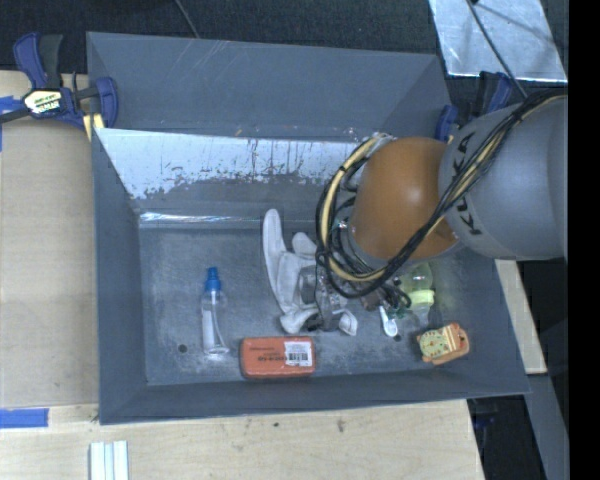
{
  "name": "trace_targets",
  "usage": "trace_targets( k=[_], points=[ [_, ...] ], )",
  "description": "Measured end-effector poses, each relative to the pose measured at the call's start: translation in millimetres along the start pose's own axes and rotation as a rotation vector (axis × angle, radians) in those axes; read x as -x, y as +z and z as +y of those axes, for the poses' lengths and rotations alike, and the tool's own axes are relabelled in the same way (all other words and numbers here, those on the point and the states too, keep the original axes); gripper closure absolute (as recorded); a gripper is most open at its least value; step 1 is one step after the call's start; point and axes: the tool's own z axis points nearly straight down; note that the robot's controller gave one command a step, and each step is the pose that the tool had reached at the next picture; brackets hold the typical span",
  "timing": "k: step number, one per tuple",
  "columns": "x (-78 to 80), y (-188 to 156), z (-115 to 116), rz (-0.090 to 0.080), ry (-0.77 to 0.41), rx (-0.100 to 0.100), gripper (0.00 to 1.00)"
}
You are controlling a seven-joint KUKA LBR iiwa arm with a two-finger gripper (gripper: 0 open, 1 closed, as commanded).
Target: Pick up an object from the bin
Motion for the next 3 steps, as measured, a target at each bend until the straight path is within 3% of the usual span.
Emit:
trace_targets(
  k=[2,3],
  points=[
    [1.1,-24.6,-0.5,-0.003,0.001,-0.001,1.0],
    [-0.2,-35.7,-0.2,0.003,0.001,0.0,1.0]
  ],
)
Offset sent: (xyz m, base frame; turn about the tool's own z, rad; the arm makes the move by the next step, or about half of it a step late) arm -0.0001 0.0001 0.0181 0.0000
